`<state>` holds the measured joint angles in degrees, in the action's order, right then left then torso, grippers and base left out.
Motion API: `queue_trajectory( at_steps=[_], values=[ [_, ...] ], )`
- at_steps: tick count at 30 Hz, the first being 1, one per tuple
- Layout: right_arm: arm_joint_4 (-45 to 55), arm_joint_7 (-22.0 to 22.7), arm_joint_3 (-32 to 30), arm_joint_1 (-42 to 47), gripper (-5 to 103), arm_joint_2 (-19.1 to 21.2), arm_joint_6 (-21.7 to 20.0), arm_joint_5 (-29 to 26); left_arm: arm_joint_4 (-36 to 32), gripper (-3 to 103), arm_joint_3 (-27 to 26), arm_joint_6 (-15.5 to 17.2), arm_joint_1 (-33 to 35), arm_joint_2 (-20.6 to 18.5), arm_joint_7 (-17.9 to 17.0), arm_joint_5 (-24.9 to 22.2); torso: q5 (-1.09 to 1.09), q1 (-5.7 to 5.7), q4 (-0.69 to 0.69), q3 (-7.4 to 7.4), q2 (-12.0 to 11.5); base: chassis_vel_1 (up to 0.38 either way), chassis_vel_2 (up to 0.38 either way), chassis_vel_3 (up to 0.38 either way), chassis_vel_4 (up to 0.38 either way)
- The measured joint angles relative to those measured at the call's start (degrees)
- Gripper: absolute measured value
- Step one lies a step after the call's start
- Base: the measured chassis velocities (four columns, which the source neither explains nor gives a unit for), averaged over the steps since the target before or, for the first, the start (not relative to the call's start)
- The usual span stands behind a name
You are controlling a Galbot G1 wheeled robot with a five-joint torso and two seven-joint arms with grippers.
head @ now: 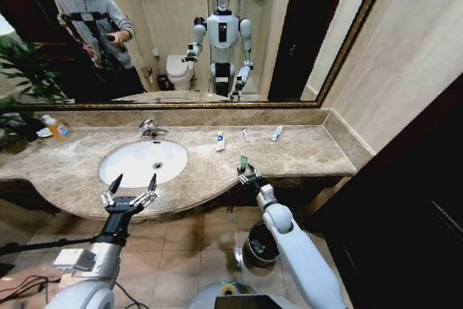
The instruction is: Pick up the trash from the sink and place it in the trash bin.
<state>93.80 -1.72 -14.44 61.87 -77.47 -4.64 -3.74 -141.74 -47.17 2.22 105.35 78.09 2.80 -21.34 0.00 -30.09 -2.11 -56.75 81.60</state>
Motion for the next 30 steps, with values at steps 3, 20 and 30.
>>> queue_trajectory(
  at_steps=[3, 20, 30],
  values=[
    [0.11, -0.08, -0.40, 0.28, 23, 0.15, 0.29, -0.03, 0.00, 100, 0.00, 0.00, 0.00, 0.00, 0.00, 0.00, 0.00, 0.00, 0.00, 0.00, 0.00, 0.000, 0.000, 0.000, 0.000],
    [4.76, -0.20, -1.63, 3.02, 21, 1.17, 0.49, -0.25, 0.00, 100, 0.00, 0.00, 0.00, 0.00, 0.00, 0.00, 0.01, 0.00, 0.00, 0.00, 0.00, 0.000, 0.000, 0.000, 0.000],
    [15.21, -1.52, -5.64, 12.66, 21, 5.84, 3.63, -1.16, 0.00, 100, 0.00, 0.00, 0.00, 0.00, 0.00, 0.00, 0.01, 0.02, 0.00, 0.00, 0.00, 0.000, 0.000, 0.000, 0.000]
  ],
)
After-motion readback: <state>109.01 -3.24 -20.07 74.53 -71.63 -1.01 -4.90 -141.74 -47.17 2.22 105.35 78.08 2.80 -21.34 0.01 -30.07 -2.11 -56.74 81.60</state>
